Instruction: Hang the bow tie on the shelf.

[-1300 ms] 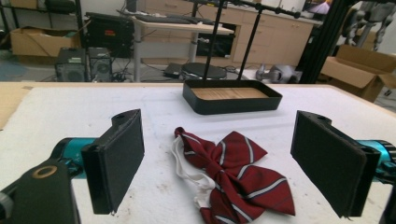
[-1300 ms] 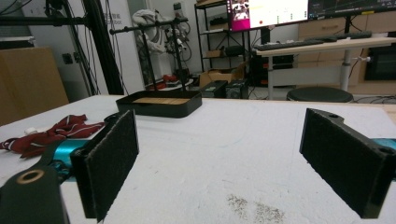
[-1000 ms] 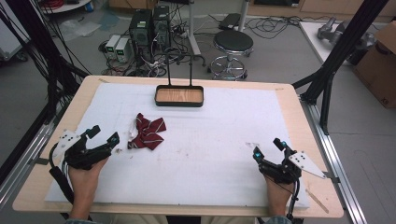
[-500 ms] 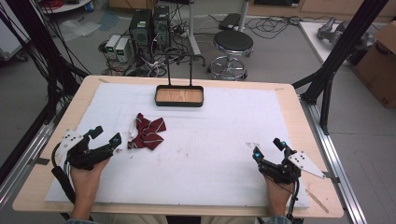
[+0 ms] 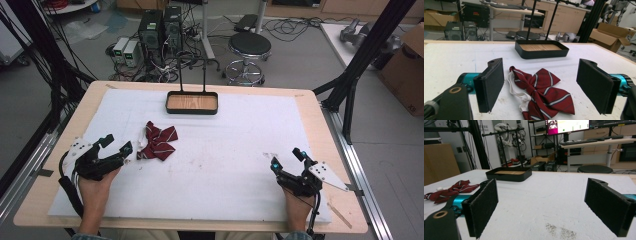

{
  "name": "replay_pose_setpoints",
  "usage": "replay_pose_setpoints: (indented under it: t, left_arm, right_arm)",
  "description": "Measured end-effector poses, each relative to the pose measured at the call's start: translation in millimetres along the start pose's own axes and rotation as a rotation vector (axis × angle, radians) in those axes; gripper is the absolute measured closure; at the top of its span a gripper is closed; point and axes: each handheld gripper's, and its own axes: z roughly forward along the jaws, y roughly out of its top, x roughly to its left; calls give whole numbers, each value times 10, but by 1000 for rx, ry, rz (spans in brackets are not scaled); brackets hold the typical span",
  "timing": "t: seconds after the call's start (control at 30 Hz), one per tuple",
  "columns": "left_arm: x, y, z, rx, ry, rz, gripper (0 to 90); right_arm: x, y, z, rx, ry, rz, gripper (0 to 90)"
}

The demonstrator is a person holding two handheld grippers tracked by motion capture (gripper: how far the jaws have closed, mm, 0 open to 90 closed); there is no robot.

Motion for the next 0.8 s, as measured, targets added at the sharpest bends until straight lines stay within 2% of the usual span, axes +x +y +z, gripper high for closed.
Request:
replay_pose_setpoints:
  t: [0.17, 0.3, 0.33, 0.37, 0.5, 0.53, 0.6, 0.73, 0.8]
  left_arm:
    - [3, 5, 84, 1, -12, -16, 282]
    - [-3, 9, 223, 13, -29, -48, 334]
    - [-12, 2, 329, 50, -28, -46, 354]
    - [-12, 2, 329, 50, -28, -46, 352]
    - [-36, -43, 553, 129, -46, -31, 398]
    - [-47, -76, 646, 167, -30, -21, 417]
    - [-46, -95, 686, 175, -28, -25, 446]
    - [-56, -160, 810, 225, -11, -58, 487]
    - [-75, -206, 900, 258, 27, -58, 488]
  right_arm:
    - [-13, 0, 4, -6, -2, -5, 108]
    - [-11, 0, 2, -3, -3, -2, 108]
    - [-12, 1, 2, -4, -4, -2, 108]
    - [-11, 0, 2, -3, -3, -1, 108]
    - [-12, 0, 2, -2, -2, -2, 108]
    - [-13, 1, 3, -4, -1, -1, 108]
    - [-13, 1, 2, -4, 0, 0, 108]
    - [-14, 0, 3, -4, 1, 0, 108]
    - [-13, 1, 3, -5, 1, 0, 108]
